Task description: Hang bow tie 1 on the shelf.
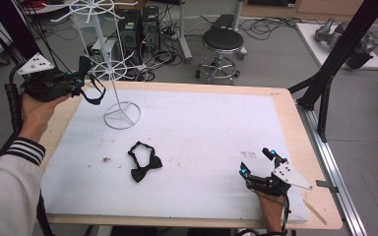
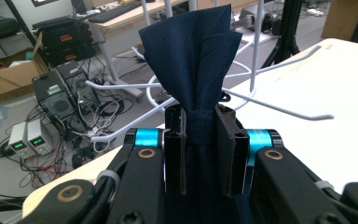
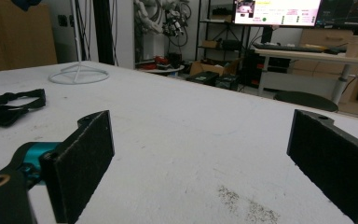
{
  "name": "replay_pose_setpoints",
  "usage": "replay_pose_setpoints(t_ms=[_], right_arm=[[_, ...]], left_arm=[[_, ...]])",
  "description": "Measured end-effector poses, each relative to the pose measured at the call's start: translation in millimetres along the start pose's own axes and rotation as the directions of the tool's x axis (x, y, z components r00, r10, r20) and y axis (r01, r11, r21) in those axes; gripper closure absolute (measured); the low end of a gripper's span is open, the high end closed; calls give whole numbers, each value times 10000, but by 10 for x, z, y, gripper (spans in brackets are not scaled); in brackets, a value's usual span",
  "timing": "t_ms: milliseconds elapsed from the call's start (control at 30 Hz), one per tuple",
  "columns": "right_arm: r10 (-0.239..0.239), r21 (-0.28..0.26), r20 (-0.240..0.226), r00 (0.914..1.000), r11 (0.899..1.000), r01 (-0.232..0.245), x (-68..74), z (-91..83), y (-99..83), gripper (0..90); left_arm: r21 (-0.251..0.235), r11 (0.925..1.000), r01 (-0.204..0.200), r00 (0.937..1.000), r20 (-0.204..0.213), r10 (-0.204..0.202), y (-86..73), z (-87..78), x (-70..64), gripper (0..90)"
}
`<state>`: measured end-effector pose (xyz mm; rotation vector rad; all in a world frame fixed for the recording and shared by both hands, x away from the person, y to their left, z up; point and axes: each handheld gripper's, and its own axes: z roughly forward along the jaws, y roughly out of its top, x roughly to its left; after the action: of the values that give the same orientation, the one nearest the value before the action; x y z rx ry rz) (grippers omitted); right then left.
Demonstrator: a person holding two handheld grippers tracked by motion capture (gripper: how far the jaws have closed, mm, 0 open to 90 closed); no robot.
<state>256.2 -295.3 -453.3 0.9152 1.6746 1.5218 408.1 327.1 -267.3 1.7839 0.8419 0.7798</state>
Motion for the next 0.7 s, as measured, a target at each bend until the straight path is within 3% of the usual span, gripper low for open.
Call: replay_pose_setpoints(t_ms=[267, 700], right_arm=[[-21, -43, -4, 10000, 10000, 21, -3, 3, -1, 65], [-4, -29, -11, 10000, 10000, 4, -1, 1, -1, 65]], left_arm=[[166, 9996, -208, 9998, -40, 209, 23, 31, -43, 749], [186, 9996, -201, 9998, -85, 202, 33, 30, -63, 743]])
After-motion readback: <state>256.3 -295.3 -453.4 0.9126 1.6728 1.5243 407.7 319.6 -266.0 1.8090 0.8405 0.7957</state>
